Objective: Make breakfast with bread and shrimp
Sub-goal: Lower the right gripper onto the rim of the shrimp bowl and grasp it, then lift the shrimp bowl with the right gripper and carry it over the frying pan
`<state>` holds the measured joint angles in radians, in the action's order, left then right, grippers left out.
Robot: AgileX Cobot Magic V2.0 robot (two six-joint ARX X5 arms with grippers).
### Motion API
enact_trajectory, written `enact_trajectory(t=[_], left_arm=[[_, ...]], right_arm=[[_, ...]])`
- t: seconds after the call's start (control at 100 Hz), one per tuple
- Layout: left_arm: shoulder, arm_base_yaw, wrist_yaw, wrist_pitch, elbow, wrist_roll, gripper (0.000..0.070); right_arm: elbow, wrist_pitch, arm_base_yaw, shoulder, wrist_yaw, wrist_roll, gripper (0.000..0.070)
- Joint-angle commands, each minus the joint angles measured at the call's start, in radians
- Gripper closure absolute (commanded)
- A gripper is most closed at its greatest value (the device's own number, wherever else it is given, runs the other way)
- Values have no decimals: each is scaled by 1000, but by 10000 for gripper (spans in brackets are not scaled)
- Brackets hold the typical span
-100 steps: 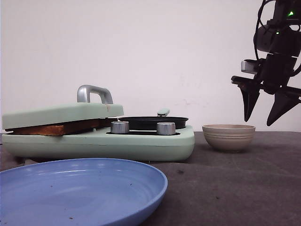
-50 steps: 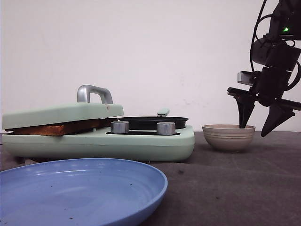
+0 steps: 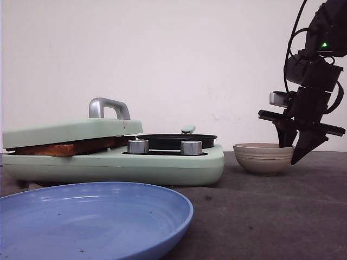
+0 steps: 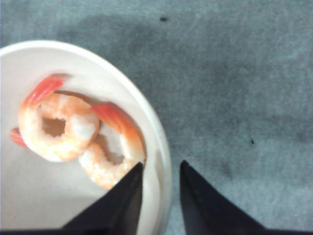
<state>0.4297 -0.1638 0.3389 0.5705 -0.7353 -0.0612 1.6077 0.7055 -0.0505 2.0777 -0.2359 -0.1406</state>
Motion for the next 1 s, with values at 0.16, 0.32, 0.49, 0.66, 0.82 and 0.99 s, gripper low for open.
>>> enact_trajectory(t=[0.16,0.32,0.49,0.66,0.82,0.99], left_arm=[[2,0,0,-9,-4,-10,311],[2,0,0,-9,-4,-10,311],[2,0,0,-10,-4,-10,311],[2,0,0,-9,-4,-10,311],[2,0,0,-10,-4,-10,311],[2,0,1,-9,-4,-10,311]], right_arm=[[23,4,-2,21,-2,-17,700],[23,4,-3,21,-3,-21,700],[24,-18,2,-126,-56,-43,700],[24,-22,-3,-193,-116,-80,700],[24,-32,-44,-227,-142,-96,700],[24,-57,-116,-228,-141,-117,700]])
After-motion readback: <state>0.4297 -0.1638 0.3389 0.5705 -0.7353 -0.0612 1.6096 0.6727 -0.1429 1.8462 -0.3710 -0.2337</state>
